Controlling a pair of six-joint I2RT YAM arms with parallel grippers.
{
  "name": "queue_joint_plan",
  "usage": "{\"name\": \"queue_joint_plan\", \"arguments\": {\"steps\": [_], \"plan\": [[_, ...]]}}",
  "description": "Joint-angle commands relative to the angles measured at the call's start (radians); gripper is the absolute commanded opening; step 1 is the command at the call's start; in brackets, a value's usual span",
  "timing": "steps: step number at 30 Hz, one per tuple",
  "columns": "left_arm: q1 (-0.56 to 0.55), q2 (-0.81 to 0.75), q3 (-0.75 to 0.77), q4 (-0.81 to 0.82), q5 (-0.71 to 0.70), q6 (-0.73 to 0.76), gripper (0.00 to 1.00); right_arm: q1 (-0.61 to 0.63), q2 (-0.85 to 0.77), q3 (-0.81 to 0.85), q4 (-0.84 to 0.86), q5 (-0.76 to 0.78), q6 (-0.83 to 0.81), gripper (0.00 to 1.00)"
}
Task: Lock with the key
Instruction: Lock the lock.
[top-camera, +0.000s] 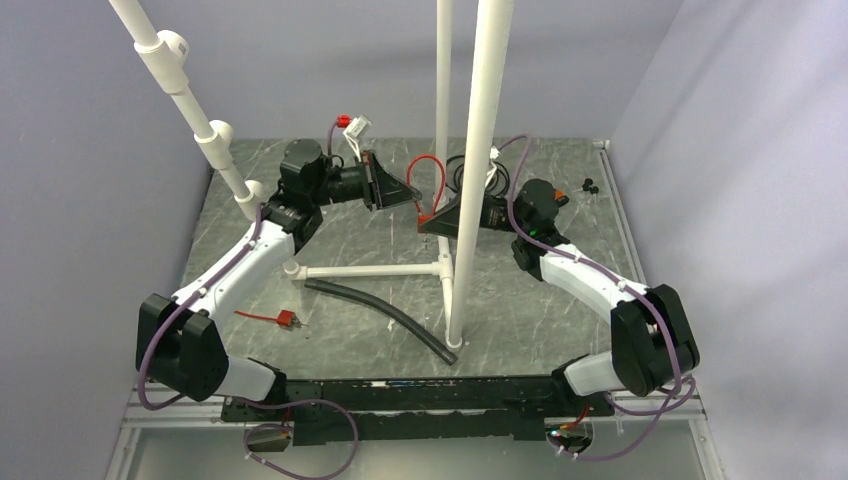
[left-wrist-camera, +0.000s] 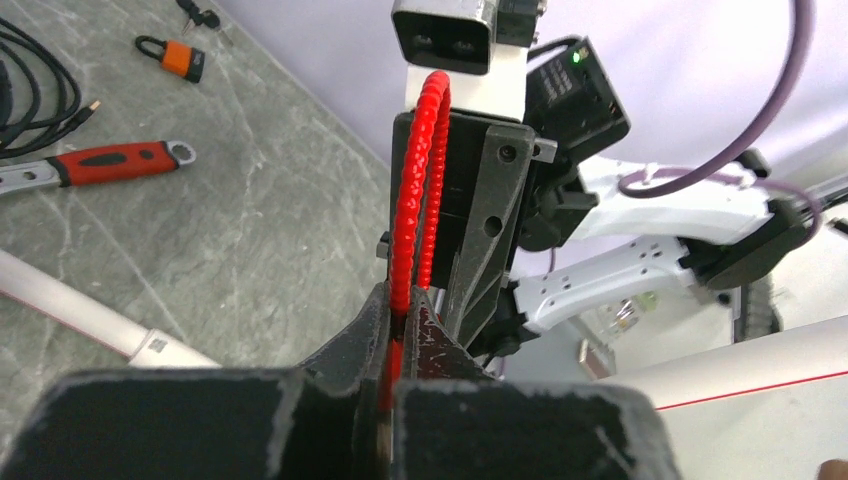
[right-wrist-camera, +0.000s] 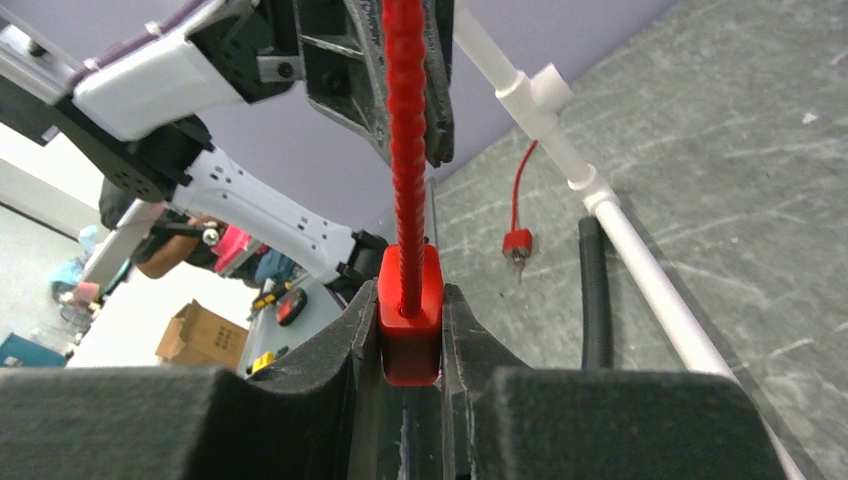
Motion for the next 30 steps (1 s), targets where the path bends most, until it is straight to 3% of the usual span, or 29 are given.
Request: {"name": "queue_joint_plan", "arguments": {"steps": [1,6,16,21,24,27,30], "plan": [[-0.060,-0.004,0.069,-0.165,0.003,0.178,0.00,0.008,-0.027,0.100,-0.111,-0.041,-0.173,0.00],[-0.114,-0.002,0.092,-0.299,-0.018,0.293,0.00,0.008,-0.023,0.152,-0.226,-0.056,-0.302,0.00],[-0.134,-0.012,0.022,-0.364,-0.035,0.282,0.00,0.006,-0.019,0.203,-0.231,-0.033,-0.373,0.00],[-0.121,-0.021,-0.022,-0.361,-0.077,0.213,0.00,0.006,-0.039,0.193,-0.202,-0.008,-0.393,0.00],[-0.101,-0.042,-0.076,-0.252,-0.055,0.144,0.00,0.006,-0.063,0.180,-0.201,0.039,-0.415,0.00],[-0.121,-0.062,-0.084,-0.211,-0.054,0.179,0.00,0.007,-0.072,0.170,-0.208,0.069,-0.440,0.00],[-0.171,-0.059,-0.057,-0.287,-0.062,0.249,0.00,0.006,-0.073,0.165,-0.205,0.076,-0.461,0.00]]}}
